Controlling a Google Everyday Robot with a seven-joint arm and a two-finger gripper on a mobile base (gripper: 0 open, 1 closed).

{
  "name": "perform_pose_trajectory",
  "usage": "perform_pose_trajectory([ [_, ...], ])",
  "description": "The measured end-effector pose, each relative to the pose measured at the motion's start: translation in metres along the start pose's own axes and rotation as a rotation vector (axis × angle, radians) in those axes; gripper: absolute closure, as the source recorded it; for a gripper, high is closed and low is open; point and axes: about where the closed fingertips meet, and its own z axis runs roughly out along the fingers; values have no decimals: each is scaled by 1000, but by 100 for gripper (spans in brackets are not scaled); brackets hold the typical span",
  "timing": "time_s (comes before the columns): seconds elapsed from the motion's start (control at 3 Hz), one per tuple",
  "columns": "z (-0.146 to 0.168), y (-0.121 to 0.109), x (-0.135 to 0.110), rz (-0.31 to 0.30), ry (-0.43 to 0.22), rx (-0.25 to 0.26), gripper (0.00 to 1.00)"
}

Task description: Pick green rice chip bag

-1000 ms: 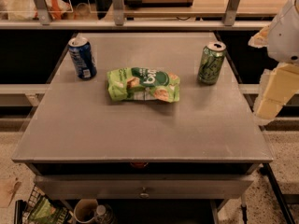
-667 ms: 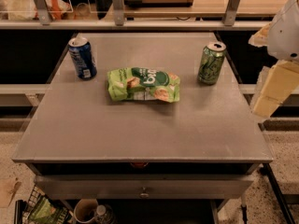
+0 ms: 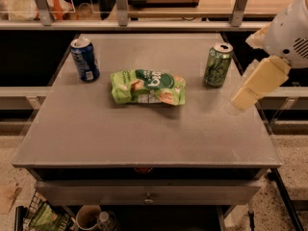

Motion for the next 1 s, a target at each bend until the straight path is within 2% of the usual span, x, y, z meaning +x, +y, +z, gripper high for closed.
perform_pose_trajectory([
  [0.33, 21, 6, -22, 9, -88, 3, 0],
  [0.67, 56, 13, -47, -38, -133, 26, 0],
  [1.0, 56, 13, -47, -38, -133, 26, 0],
])
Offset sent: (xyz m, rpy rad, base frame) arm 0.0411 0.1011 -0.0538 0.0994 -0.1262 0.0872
